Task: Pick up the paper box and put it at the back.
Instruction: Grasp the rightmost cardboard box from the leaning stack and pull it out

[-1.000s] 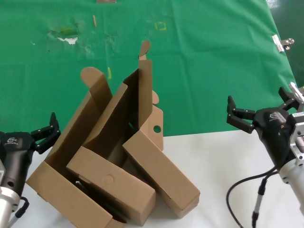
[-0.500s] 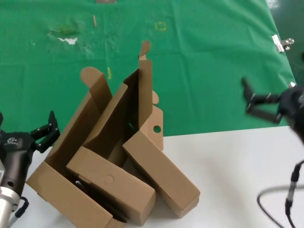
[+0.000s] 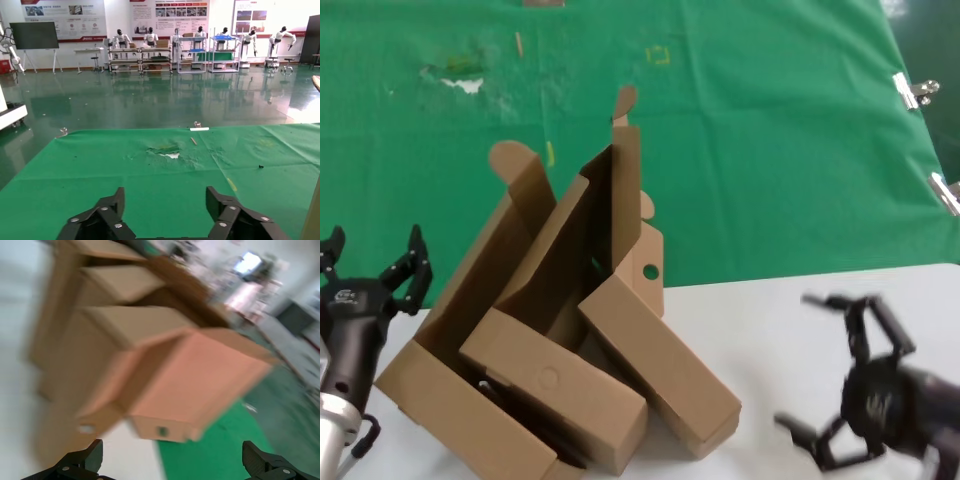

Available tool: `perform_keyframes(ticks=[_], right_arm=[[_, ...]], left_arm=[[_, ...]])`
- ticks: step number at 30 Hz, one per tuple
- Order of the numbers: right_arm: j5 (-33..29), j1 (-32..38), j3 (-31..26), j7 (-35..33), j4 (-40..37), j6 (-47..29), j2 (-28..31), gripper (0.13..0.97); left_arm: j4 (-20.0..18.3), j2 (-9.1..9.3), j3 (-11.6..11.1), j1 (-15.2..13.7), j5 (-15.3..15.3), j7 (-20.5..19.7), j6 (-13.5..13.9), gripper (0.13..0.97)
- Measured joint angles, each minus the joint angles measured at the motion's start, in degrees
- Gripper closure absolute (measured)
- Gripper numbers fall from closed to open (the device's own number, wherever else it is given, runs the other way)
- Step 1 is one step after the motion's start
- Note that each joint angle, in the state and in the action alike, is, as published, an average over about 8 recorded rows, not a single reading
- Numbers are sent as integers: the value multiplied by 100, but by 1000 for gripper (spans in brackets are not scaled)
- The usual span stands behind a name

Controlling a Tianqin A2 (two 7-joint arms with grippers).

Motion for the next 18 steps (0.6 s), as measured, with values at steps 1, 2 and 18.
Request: perform_keyframes(ticks=[1,2,18], right_arm=[[77,-29,-14,-200,-94,-180,99,130],[157,-60,-32,-372,-178,-344,193,130],[846,158,-745,-1075,-1101,-1314,541,211]], left_arm=[[0,0,0,0,0,0,0,395],[0,0,0,0,0,0,0,422],[0,0,0,0,0,0,0,791]])
